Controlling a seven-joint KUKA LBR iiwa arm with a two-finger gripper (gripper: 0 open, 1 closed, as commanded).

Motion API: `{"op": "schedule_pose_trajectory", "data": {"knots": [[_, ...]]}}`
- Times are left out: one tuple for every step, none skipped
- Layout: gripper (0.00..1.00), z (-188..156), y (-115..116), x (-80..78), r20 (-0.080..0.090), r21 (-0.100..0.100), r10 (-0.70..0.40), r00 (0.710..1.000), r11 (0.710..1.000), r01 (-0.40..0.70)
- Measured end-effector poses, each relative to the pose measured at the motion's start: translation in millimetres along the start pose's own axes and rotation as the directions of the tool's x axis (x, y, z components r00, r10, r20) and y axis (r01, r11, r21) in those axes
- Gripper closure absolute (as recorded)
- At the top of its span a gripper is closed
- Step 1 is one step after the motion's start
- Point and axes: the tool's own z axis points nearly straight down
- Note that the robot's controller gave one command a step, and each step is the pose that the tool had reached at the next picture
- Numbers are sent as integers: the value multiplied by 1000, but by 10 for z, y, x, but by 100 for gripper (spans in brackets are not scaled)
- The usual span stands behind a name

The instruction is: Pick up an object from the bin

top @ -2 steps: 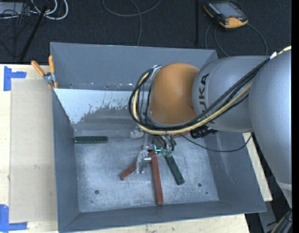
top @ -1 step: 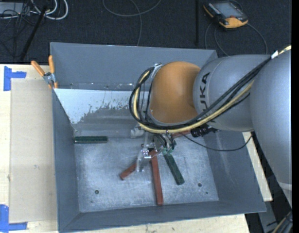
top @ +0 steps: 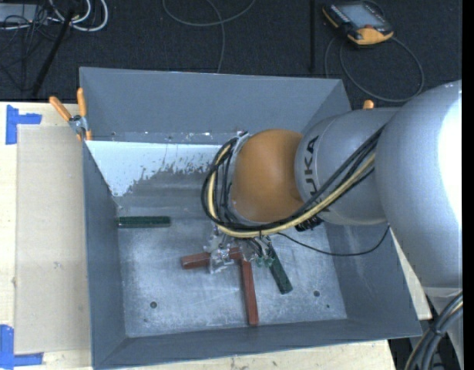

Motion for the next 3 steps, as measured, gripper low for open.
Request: {"op": "schedule_pose_trajectory", "data": {"knots": [[100,0,-1,0,0,0,1,1000,1000,-1],[100,-1565,229,48,-3,1,-105,994,994,105],[100,-1555,227,53,-5,1,-105,995,995,105]]}}
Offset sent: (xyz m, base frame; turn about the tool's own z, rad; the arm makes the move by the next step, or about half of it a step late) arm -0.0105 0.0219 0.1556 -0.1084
